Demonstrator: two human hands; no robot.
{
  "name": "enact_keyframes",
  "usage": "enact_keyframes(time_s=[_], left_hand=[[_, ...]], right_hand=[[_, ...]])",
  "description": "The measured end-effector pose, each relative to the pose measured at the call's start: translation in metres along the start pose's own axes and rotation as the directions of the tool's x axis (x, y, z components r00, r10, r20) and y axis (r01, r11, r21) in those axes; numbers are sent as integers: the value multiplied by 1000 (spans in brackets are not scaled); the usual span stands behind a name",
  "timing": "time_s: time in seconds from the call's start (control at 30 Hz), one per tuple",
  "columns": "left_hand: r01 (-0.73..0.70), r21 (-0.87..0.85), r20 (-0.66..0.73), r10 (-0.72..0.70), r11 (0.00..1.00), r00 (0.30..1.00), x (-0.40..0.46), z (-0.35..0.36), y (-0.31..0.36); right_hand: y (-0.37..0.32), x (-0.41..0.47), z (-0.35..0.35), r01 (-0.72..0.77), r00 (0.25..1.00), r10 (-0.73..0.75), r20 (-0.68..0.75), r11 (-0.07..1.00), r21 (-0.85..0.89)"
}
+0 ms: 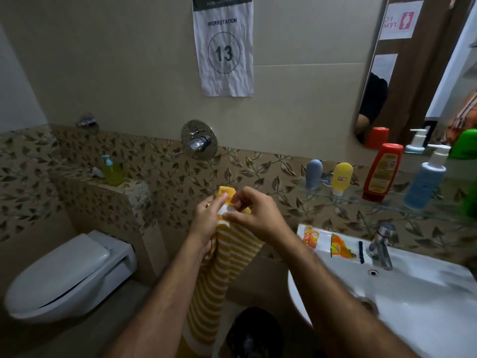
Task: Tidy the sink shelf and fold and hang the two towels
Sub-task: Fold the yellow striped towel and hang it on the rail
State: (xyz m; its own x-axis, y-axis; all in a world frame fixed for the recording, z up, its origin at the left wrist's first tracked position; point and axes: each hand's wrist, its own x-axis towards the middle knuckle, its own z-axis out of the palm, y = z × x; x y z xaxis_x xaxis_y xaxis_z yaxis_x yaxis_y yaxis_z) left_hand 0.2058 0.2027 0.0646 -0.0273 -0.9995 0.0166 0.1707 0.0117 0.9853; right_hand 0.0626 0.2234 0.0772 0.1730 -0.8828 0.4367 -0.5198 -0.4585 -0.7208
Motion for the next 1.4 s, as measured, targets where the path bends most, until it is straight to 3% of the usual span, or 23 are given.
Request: enact_keyframes(time_s=[0.17,0.4,0.57,0.63,0.77,1.0,1.1,1.2,1.23,1.3,1.4], left_hand=[[-33,45,2,33,998,999,0,-9,-6],[95,-33,23,-94,995,995,8,-21,-11],[231,-90,124,-219,969,968,12,-34,-10],[177,-79,138,-165,981,977,13,-36,-13],[18,81,217,-35,997,976,13,-32,-14],[-6,-7,333,8,1000,943,12,-30,-12],[-201,146,259,159,969,953,12,-27,-11],[-292,237,134,267,927,954,15,-23,-7],[-285,243,118,263,927,958,15,-25,-2],[-277,248,106,259,928,960,18,-31,7],[-310,226,92,297,923,950,25,-44,20]], right_hand=[[9,4,21,-43,999,40,-34,993,-108],[13,4,28,1,1000,6,27,970,-241],[19,4,15,-41,985,14,171,987,155],[20,5,8,-108,986,66,153,952,286],[24,9,7,-168,986,151,77,932,322],[25,15,17,-192,975,214,-52,942,275],[24,16,18,-189,976,208,-61,955,228],[25,16,7,-171,985,155,78,950,262],[28,15,0,-184,975,149,163,958,221],[41,13,-13,-200,926,200,319,979,-32],[69,10,-31,-120,859,348,375,850,-512]])
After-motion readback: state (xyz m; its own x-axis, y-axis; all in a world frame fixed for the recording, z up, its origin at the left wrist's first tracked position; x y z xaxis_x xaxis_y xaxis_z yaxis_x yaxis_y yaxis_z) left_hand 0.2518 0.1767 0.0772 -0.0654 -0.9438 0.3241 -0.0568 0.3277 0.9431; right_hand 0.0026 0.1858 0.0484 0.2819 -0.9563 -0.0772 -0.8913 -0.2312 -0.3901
